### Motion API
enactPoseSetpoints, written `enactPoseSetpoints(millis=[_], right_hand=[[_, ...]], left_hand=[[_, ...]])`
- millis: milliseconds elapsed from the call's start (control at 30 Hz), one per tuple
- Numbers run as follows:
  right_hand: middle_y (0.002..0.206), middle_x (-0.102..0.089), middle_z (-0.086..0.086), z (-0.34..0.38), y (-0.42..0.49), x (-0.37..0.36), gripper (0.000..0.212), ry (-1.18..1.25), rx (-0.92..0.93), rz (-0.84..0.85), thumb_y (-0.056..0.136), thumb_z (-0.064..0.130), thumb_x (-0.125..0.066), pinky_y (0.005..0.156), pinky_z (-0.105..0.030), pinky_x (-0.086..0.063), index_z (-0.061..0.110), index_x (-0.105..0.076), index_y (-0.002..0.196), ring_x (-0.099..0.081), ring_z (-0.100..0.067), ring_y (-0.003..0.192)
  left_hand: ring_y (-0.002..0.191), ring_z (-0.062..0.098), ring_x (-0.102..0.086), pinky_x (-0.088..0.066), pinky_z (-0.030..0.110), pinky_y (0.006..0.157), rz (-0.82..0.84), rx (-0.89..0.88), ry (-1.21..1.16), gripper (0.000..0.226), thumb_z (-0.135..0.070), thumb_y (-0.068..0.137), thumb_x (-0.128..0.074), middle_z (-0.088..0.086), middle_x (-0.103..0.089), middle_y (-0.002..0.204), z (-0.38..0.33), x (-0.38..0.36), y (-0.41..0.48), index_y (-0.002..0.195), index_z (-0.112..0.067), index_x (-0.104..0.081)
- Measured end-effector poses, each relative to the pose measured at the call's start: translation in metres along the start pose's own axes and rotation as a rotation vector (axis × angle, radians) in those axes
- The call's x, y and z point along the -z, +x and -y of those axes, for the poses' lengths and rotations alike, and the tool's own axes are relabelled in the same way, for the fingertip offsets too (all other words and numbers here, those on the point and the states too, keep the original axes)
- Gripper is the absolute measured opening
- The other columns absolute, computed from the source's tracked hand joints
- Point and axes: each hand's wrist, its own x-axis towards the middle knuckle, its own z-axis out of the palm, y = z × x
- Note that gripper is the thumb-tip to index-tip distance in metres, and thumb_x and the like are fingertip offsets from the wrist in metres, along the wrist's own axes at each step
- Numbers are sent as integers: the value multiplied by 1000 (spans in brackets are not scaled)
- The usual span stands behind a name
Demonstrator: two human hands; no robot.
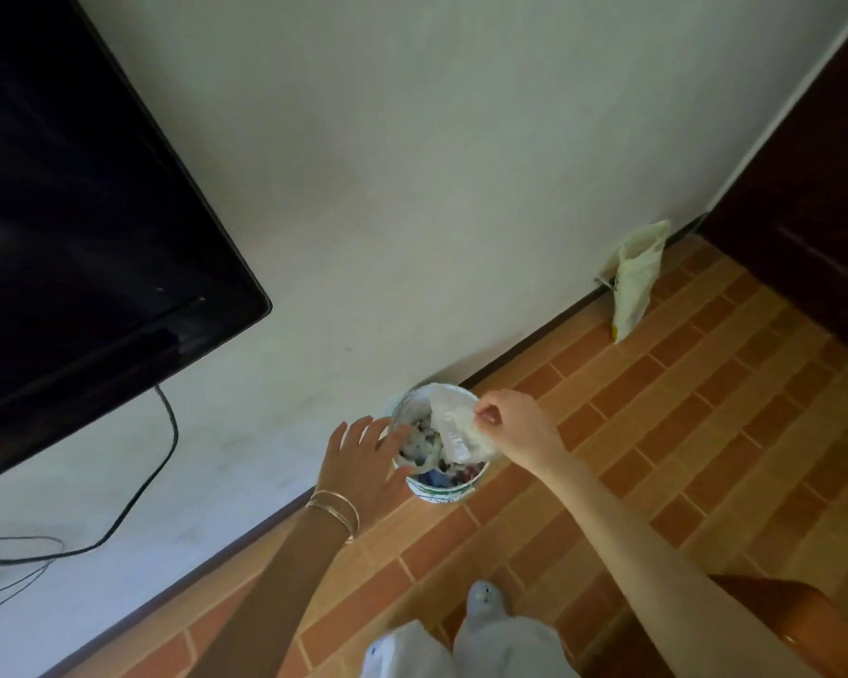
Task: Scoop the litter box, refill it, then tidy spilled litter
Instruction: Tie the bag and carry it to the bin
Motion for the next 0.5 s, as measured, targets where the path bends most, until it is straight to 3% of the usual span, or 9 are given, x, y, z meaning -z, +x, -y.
enactPoseSetpoints(millis=[167,267,367,500], right_hand=[[96,-64,1,-17,44,-12,17,111,25,-50,91,23,-55,69,-16,-38,13,-64,101,-57,-9,84],[115,-57,-4,-26,62,-27,33,114,-22,33,92,23,-55,80,-20,-41,12,-53,123,-56,-15,102],[129,-50,-9,-36,69,-36,48,82,-35,102,91,22,-57,97,-29,-39,11,-42,135,-47,-21,120],[130,-51,-6,-51,64,-37,50,-5,14,75,90,29,-57,99,-38,-41,16,-41,136,-48,-22,121]], left_hand=[[91,23,-68,-55,45,75,104,52,6,50,-48,80,-33,-1,-70,100,-2,-6,33,104,-25,-71],[94,27,-67,-54,46,78,93,110,-32,55,-48,81,-29,3,-69,105,-1,-17,47,108,-21,-70],[128,28,-44,-31,46,106,147,136,-92,76,-55,80,-8,4,-48,139,-5,-32,54,137,-21,-47],[138,24,-27,-18,41,113,175,157,-71,77,-57,82,-1,2,-30,151,-3,-37,61,146,-25,-30]])
